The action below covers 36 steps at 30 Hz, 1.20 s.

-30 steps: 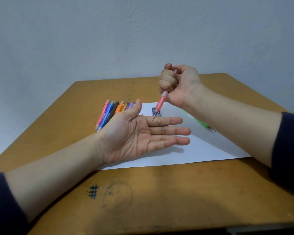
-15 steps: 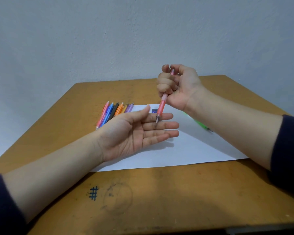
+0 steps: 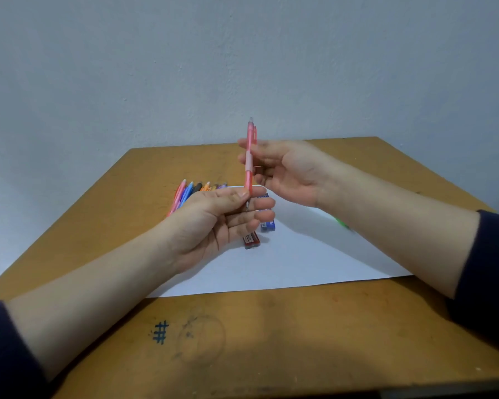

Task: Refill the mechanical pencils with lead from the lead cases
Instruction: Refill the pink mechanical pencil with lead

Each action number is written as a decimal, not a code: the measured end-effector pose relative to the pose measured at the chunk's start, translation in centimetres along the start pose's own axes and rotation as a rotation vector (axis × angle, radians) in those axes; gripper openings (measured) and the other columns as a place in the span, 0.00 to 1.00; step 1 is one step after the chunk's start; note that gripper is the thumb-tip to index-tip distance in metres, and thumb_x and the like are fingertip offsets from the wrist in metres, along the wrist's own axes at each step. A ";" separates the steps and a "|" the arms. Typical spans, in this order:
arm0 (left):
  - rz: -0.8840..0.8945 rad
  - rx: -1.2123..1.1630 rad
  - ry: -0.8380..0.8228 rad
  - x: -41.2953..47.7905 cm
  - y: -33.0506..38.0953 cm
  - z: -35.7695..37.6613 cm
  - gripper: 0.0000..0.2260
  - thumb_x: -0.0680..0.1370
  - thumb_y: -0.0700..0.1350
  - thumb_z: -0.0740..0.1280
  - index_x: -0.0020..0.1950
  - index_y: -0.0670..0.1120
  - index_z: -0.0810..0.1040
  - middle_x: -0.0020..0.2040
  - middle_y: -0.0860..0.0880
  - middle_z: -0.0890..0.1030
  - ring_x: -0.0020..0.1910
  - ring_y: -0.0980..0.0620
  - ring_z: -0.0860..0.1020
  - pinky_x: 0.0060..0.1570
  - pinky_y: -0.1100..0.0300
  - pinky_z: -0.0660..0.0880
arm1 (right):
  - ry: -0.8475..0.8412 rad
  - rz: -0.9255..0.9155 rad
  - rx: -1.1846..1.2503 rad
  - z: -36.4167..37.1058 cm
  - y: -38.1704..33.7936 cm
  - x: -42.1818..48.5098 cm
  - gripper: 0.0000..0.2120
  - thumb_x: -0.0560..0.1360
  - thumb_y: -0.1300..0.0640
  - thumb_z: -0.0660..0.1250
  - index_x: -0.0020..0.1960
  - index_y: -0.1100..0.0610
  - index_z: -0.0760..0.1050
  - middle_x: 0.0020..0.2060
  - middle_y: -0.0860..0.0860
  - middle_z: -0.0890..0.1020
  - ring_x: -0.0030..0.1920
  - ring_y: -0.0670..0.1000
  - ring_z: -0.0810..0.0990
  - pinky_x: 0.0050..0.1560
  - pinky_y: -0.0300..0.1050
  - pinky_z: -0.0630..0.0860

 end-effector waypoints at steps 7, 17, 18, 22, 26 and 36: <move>0.488 0.756 0.164 -1.5 4.0 -0.2 0.09 0.80 0.44 0.63 0.50 0.47 0.83 0.46 0.52 0.86 0.49 0.56 0.82 0.52 0.70 0.73 | -0.010 -0.101 -0.100 -0.3 -2.1 -0.7 0.09 0.75 0.67 0.65 0.55 0.65 0.77 0.34 0.53 0.80 0.36 0.48 0.76 0.35 0.34 0.74; 0.311 1.718 0.103 0.3 1.8 -0.6 0.27 0.81 0.56 0.55 0.78 0.49 0.54 0.78 0.54 0.54 0.76 0.59 0.48 0.66 0.71 0.43 | 0.176 0.029 -0.798 -6.2 -3.9 -2.1 0.16 0.71 0.68 0.70 0.58 0.62 0.77 0.32 0.56 0.80 0.26 0.47 0.74 0.32 0.38 0.74; 0.273 1.744 0.089 0.5 1.5 -0.8 0.28 0.81 0.56 0.54 0.78 0.49 0.53 0.79 0.53 0.52 0.76 0.59 0.48 0.67 0.70 0.43 | 0.176 0.045 -0.900 -6.6 -4.0 -2.2 0.16 0.71 0.67 0.71 0.59 0.61 0.77 0.32 0.56 0.80 0.26 0.46 0.75 0.31 0.37 0.74; 0.193 1.779 0.052 0.7 0.8 -1.1 0.28 0.81 0.58 0.52 0.79 0.49 0.53 0.79 0.53 0.52 0.76 0.58 0.50 0.70 0.66 0.46 | 0.172 0.100 -1.183 -7.5 -3.8 -2.0 0.18 0.69 0.64 0.73 0.58 0.56 0.79 0.26 0.49 0.80 0.25 0.44 0.77 0.27 0.34 0.73; 0.167 1.794 0.047 0.8 0.8 -1.2 0.27 0.81 0.59 0.52 0.78 0.50 0.53 0.78 0.54 0.54 0.76 0.57 0.52 0.72 0.63 0.48 | 0.175 0.143 -1.341 -7.7 -2.6 -1.6 0.21 0.68 0.64 0.75 0.60 0.56 0.78 0.20 0.46 0.77 0.22 0.44 0.76 0.23 0.31 0.69; 0.172 1.837 0.036 1.1 0.6 -1.4 0.28 0.81 0.60 0.50 0.78 0.50 0.53 0.78 0.54 0.54 0.76 0.58 0.52 0.73 0.61 0.49 | 0.224 0.183 -1.514 -8.5 -1.8 -1.3 0.21 0.68 0.63 0.76 0.60 0.57 0.77 0.35 0.54 0.82 0.31 0.51 0.80 0.36 0.41 0.79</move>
Point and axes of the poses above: each hand's wrist, its own x-axis towards the middle knuckle, its own z-axis out of the palm, y = z × x, the point moved 10 cm from there along x, towards the middle knuckle
